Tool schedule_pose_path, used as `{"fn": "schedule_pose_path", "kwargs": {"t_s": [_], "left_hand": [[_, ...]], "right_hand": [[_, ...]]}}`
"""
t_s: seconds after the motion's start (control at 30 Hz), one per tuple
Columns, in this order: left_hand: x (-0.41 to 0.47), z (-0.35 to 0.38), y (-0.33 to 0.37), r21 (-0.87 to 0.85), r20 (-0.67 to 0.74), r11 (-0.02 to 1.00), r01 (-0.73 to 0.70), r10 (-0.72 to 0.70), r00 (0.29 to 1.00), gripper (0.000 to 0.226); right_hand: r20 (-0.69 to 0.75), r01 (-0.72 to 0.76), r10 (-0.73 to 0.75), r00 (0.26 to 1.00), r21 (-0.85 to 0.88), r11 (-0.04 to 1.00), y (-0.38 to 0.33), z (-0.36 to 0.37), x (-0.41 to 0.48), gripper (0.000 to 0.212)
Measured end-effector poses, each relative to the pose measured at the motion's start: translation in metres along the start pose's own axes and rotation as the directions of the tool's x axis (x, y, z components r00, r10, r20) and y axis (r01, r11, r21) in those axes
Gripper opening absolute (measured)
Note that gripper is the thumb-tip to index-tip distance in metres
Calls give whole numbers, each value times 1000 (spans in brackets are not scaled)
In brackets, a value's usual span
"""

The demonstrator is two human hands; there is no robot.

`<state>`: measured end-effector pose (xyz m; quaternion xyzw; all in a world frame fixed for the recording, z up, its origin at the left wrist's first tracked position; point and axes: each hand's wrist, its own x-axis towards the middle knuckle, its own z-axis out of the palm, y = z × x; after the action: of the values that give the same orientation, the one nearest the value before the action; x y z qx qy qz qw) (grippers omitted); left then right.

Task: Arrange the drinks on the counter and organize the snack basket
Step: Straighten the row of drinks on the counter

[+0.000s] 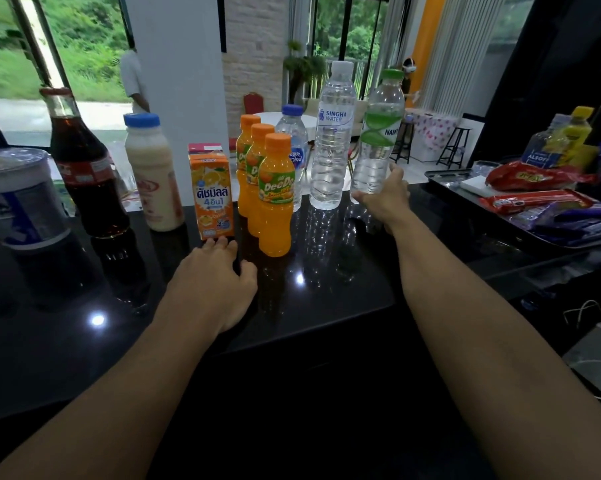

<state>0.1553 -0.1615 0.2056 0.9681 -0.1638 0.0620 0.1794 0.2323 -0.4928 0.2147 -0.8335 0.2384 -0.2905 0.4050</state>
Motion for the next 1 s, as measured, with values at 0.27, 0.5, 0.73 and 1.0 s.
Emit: {"fn": "schedule_pose_path", "kwargs": {"t_s": [0.27,0.5,0.73,1.0], "left_hand": [[0,0,1,6,9,1000,24,-24,1000,58],[1,1,2,-4,9,1000,22,-22,1000,58],[-1,1,1,-38,-6,999,3,-3,1000,57],[1,2,-1,-49,4,999,-8,8,1000,59]], "right_hand": [[-33,-6,7,999,28,1000,-3,1,-6,85],[-101,-98,100,990,23,995,-9,-2,-16,96],[-441,336,-314,841,-30,941,-56,0,-42,46],[-179,443,-476,861,-194,875,-171,-19,0,49]]}}
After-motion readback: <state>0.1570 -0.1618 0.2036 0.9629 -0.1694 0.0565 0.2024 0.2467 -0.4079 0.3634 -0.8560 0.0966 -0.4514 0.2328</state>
